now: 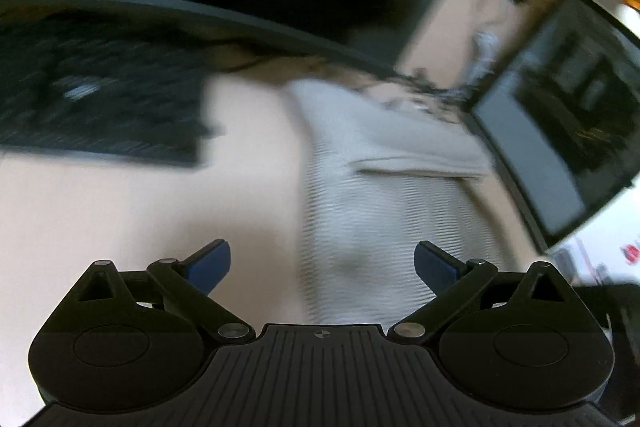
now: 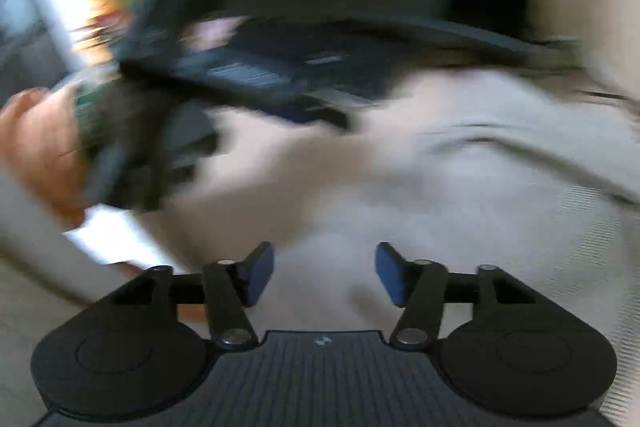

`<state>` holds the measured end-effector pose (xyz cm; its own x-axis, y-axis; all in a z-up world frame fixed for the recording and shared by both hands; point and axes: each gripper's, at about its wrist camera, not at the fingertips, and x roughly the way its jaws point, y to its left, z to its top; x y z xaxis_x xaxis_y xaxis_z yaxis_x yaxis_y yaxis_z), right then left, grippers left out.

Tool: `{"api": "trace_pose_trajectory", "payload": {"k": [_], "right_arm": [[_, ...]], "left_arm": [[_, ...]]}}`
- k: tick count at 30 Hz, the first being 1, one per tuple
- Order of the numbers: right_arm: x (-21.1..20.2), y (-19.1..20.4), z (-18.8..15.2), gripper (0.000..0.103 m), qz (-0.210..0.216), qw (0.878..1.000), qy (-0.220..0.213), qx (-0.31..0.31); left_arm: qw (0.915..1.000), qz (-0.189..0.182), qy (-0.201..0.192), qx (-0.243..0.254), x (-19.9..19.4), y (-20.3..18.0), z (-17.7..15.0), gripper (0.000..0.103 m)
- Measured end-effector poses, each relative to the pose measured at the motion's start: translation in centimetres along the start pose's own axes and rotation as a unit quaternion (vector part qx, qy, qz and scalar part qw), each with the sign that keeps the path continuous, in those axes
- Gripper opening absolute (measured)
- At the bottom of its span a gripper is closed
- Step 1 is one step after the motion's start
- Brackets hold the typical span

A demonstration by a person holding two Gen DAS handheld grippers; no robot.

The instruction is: Fold clothes

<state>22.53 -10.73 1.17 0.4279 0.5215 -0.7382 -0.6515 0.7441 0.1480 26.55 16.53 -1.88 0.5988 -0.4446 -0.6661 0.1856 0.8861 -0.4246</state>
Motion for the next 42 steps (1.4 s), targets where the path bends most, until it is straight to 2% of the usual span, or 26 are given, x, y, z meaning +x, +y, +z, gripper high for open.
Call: {"api": "trace_pose_trajectory", "payload": {"k": [2,3,5,7,9,10,11,14,16,18,20,22,24,25,26,30,34,38,42], "right_arm": [[-1.4,-3.4,0.6,0.084,-0.077,0.996,-0.003,0.035],[-2.0,-5.1,1.1,0.087,-0.110,0.992,-0.009,0.055],[-3.1,-8.5,2.2,0.089,-0.151,0.984,-0.041,0.088],[-3.7,-11.9,3.2,0.088,-0.171,0.975,-0.076,0.123],[-3.6,-15.0,4.1,0.071,-0.162,0.969,-0.103,0.155],[-3.3,-16.3,4.5,0.054,-0.155,0.968,-0.107,0.166],[-3.0,-17.5,5.0,0.045,-0.148,0.967,-0.112,0.176],[-1.1,-20.7,6.1,0.044,-0.137,0.965,-0.123,0.186],[1.0,-21.7,6.4,0.044,-0.143,0.967,-0.123,0.172],[4.0,-22.8,6.0,0.048,-0.154,0.968,-0.108,0.167],[5.9,-23.9,4.4,0.050,-0.154,0.967,-0.078,0.189],[7.2,-25.2,2.7,0.054,-0.143,0.965,-0.068,0.207],[7.2,-25.2,1.6,0.066,-0.136,0.968,-0.083,0.191],[7.3,-25.4,1.1,0.075,-0.132,0.967,-0.088,0.199],[7.4,-25.6,0.6,0.079,-0.128,0.966,-0.093,0.206],[7.4,-25.4,-0.1,0.083,-0.130,0.963,-0.106,0.212],[8.3,-25.0,0.5,0.103,-0.132,0.965,-0.100,0.204],[8.8,-24.3,0.9,0.103,-0.156,0.966,-0.085,0.190],[8.8,-24.1,0.9,0.103,-0.161,0.964,-0.088,0.193]], "left_arm": [[0.9989,-0.029,-0.005,0.036,1.0,-2.3,1.1,0.101],[0.9979,-0.039,-0.009,0.051,1.5,-3.4,1.6,0.101],[0.9958,-0.054,-0.014,0.072,2.7,-5.3,2.5,0.101],[0.9954,-0.053,-0.014,0.079,4.4,-6.6,3.1,0.101],[0.9959,-0.047,-0.013,0.076,6.3,-7.6,3.8,0.101],[0.9965,-0.046,-0.011,0.069,7.2,-7.9,4.2,0.101],[0.9968,-0.050,-0.008,0.062,8.1,-8.2,4.5,0.101],[0.9963,-0.056,-0.014,0.064,11.1,-9.2,5.7,0.101],[0.9958,-0.039,-0.026,0.079,13.1,-9.9,6.0,0.101],[0.9968,-0.009,-0.020,0.077,15.3,-9.6,6.1,0.101],[0.9980,0.023,0.003,0.058,17.2,-8.5,6.1,0.101],[0.9986,0.024,0.008,0.046,17.8,-7.4,5.8,0.101],[0.9988,0.018,0.001,0.045,17.9,-7.1,5.5,0.102],[0.9989,0.016,-0.003,0.044,17.9,-7.0,5.4,0.103],[0.9987,0.018,-0.009,0.046,18.0,-7.0,5.1,0.103],[0.9950,0.043,-0.024,0.087,18.7,-8.1,4.2,0.103],[0.9886,0.065,-0.035,0.131,19.0,-9.0,3.4,0.103],[0.9855,0.072,-0.054,0.144,19.1,-9.1,2.8,0.103],[0.9869,0.062,-0.064,0.135,18.9,-8.7,2.9,0.103]]}}
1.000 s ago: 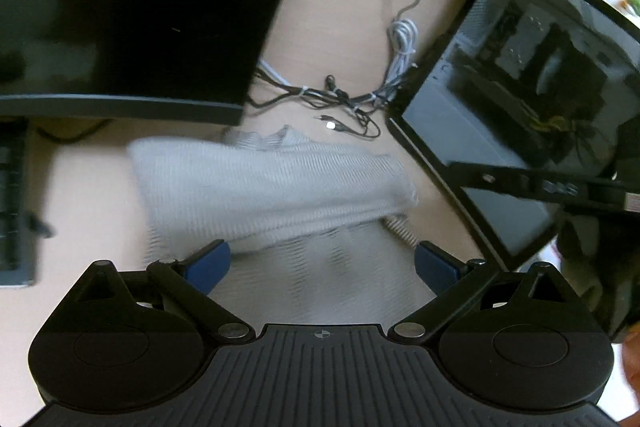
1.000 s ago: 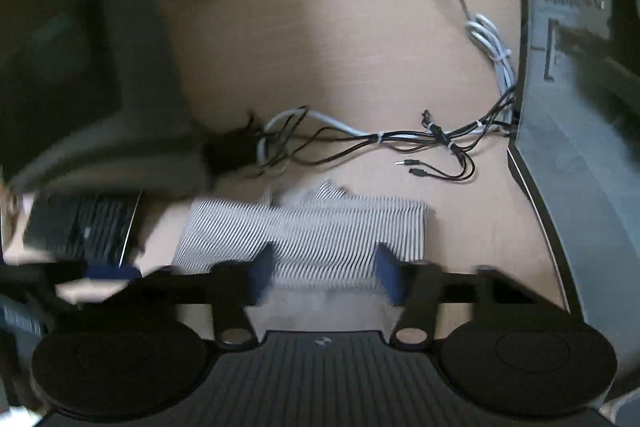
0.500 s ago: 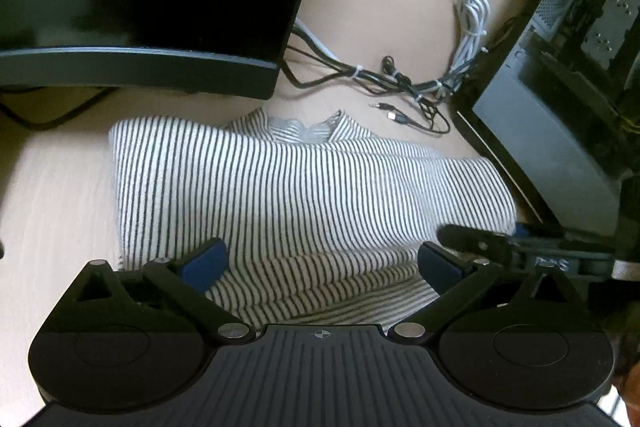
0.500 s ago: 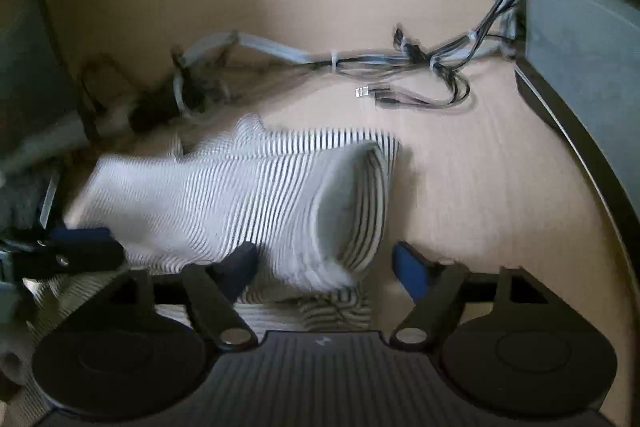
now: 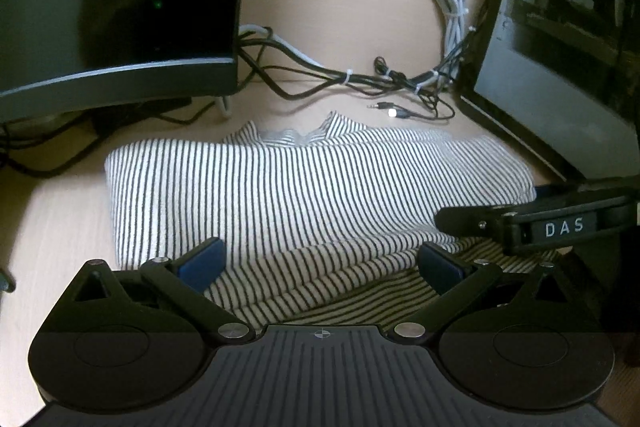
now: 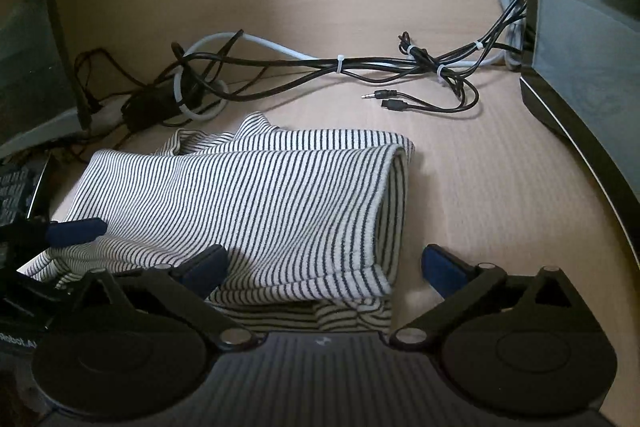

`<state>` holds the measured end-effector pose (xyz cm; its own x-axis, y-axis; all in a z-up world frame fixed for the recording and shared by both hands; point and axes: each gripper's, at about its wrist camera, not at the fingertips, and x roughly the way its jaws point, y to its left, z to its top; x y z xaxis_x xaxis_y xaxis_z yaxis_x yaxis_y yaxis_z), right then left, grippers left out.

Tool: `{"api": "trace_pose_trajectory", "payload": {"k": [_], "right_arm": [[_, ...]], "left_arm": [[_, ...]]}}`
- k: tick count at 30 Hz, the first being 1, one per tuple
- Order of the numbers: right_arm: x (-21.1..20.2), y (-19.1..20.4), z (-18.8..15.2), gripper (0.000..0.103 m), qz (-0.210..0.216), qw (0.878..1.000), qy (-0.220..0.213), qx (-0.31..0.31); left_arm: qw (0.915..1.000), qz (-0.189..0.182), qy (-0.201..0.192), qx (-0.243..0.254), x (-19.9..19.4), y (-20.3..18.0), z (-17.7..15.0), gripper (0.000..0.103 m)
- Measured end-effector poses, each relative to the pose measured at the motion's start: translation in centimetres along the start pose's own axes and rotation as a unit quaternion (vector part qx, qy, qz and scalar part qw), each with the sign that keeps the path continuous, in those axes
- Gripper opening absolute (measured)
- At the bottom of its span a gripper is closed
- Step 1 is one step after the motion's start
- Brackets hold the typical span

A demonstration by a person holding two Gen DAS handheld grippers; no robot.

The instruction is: Fold clothes

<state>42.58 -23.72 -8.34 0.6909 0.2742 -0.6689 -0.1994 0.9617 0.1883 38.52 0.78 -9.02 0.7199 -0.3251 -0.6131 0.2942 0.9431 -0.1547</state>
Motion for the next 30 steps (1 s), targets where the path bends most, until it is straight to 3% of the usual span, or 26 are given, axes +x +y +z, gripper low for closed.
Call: {"api": "trace_pose_trajectory", "payload": {"k": [30], "right_arm": [[-0.12,0.16,-0.36,0.103,-0.010,1.000,-0.016,0.011]], "left_arm": [[0.9996,-0.015,-0.017,-0.017,-0.18,0.52,-0.23,0.103]]}}
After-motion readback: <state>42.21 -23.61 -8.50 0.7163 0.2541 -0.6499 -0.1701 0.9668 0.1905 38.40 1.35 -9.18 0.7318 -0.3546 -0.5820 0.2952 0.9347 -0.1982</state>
